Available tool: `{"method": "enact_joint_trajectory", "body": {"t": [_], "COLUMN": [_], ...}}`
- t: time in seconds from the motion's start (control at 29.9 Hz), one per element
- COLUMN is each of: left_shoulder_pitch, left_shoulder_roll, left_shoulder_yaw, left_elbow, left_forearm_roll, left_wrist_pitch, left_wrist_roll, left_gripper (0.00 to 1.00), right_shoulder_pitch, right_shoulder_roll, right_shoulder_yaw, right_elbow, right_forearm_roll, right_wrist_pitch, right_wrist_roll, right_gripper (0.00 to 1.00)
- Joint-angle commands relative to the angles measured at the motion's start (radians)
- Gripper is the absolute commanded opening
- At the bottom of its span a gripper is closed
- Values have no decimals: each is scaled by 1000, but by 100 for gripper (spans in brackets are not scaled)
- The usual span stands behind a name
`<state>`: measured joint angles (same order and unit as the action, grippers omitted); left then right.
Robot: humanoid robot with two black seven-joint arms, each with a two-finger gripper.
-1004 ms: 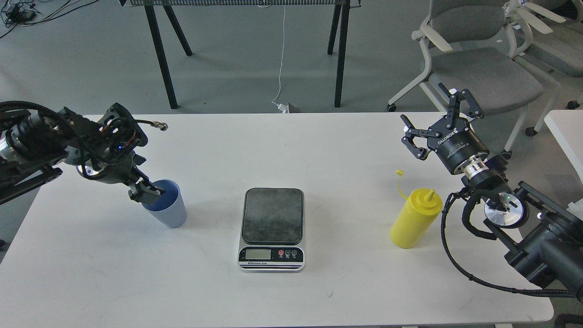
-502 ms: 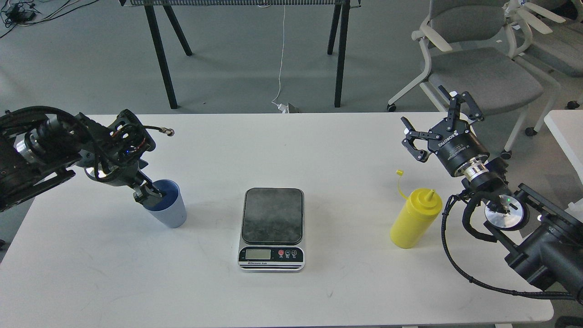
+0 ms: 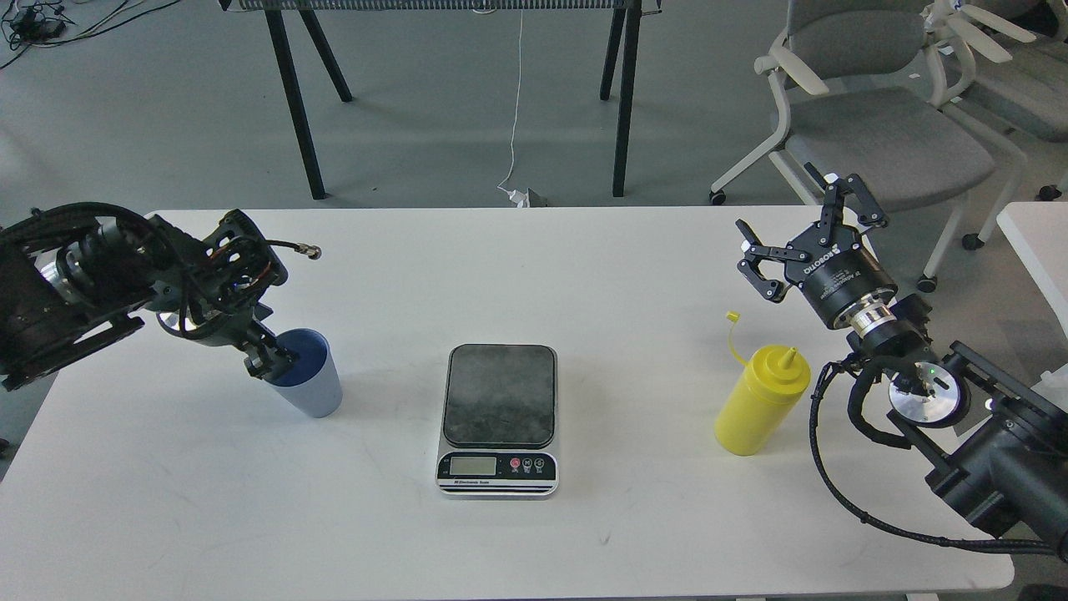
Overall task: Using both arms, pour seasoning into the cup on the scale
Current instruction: 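Close the left gripper around the blue cup rim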
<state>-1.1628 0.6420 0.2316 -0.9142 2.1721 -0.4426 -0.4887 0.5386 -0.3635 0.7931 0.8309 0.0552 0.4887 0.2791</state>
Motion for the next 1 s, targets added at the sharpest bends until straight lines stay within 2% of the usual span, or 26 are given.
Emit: {"method": "enact_joint_trajectory", "body": {"t": [0.0,0.13,0.23,0.43,0.6,0.97], "left_shoulder_pitch": [0,0,0,0,0,-3], "left_shoulder_roll": [2,2,2,4,4,10], "left_shoulder_yaw": [0,2,2,2,2,9], "left_elbow": [0,-2,-3,-11,-14,-22], "left_forearm_roll": [0,0,2,5,6,6], "left_wrist_pitch": [16,19,19,19,21,22], "left_wrist_roll": [0,0,0,0,0,0], "left_gripper": [68,64,56,29,15,1], "right_shoulder_pitch": [0,0,0,0,0,-8], "right_shoulder_roll": [0,0,0,-2,-2,-2], "right_shoulder_yaw": [0,1,1,1,1,1], "right_elbow": [1,-1,-3,-3,-4,-4], "right_forearm_roll": [0,0,0,0,0,0], "right_wrist_pitch": [0,0,0,0,0,0], "right_wrist_roll": [0,2,0,0,2,0], "right_gripper": [99,99,99,99,99,99]}}
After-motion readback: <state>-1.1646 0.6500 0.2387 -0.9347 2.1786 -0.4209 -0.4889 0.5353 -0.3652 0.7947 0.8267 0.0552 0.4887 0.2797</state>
